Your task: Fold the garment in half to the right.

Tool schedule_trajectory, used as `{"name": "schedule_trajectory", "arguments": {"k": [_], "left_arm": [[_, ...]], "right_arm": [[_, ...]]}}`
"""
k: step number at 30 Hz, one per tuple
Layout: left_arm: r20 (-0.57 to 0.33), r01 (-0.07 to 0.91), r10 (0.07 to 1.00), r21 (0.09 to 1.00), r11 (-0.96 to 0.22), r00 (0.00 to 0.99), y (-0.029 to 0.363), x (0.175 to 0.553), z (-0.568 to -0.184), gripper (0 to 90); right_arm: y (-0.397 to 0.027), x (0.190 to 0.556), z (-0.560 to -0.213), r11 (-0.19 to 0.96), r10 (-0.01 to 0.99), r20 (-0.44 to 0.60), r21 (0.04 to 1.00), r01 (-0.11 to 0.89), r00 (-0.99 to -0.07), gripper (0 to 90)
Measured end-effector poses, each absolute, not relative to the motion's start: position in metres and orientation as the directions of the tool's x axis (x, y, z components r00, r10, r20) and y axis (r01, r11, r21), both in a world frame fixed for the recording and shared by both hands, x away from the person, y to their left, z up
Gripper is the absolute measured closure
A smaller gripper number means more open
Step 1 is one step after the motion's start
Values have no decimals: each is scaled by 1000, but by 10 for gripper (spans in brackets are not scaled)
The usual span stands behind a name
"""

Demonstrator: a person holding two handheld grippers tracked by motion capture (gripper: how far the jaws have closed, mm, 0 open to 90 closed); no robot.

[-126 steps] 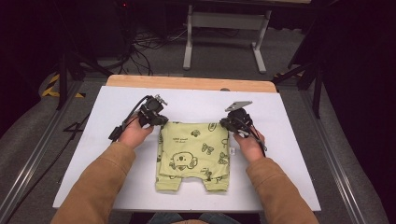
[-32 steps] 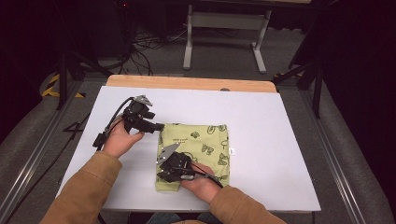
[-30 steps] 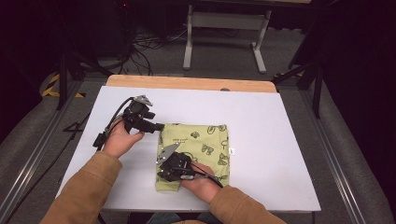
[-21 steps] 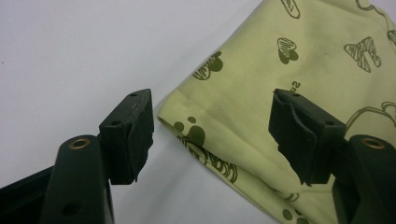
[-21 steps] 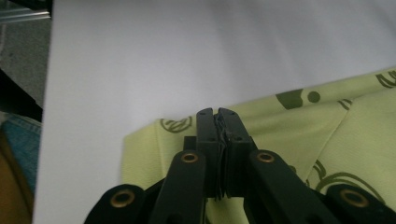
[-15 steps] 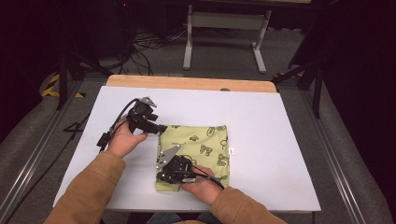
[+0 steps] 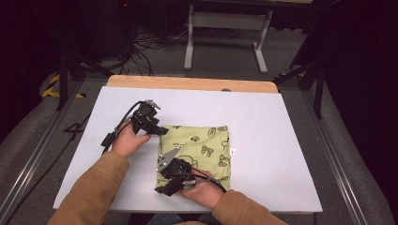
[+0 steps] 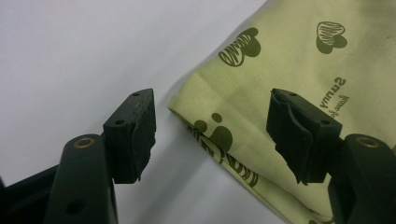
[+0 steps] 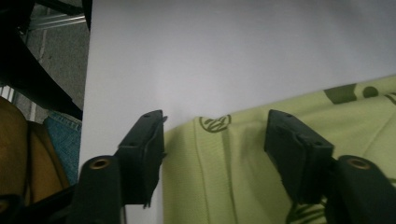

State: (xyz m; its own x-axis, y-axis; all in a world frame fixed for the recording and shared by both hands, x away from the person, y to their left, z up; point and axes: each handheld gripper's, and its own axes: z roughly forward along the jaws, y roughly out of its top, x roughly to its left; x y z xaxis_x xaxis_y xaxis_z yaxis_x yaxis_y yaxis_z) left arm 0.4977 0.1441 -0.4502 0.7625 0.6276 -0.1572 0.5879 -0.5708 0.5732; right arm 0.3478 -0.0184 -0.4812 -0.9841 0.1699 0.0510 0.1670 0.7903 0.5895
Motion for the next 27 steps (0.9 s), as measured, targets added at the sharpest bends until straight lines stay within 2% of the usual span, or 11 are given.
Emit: {"name": "schedule_trajectory", "arguments": {"k": [4,8,12,15,17,20,27], "left_arm": [[-158,590,628,571,-572,762,143,499,-452,338],[-162,595,631,569,-568,758,143,499,-453,338],[-164,595,628,564,-572,760,143,501,-455,337],[-167,601,632,558,-572,757,141,502,-457,338],[-168,603,632,554,-574,756,140,502,-458,342],[-165,605,633,545,-580,756,138,503,-460,354],[-149,631,661,508,-587,735,131,508,-468,427]], "right_arm": [[-16,341,-483,806,149,-14,581,113,-989,358],[-15,338,-483,813,149,-64,576,85,-987,430],[-16,340,-482,806,171,-68,583,100,-983,552],[-18,343,-481,800,183,-51,588,119,-982,692],[-19,345,-481,794,190,-33,593,134,-981,753],[-20,346,-480,792,199,-19,591,150,-980,783],[-20,343,-480,796,192,-35,590,134,-981,784]]}}
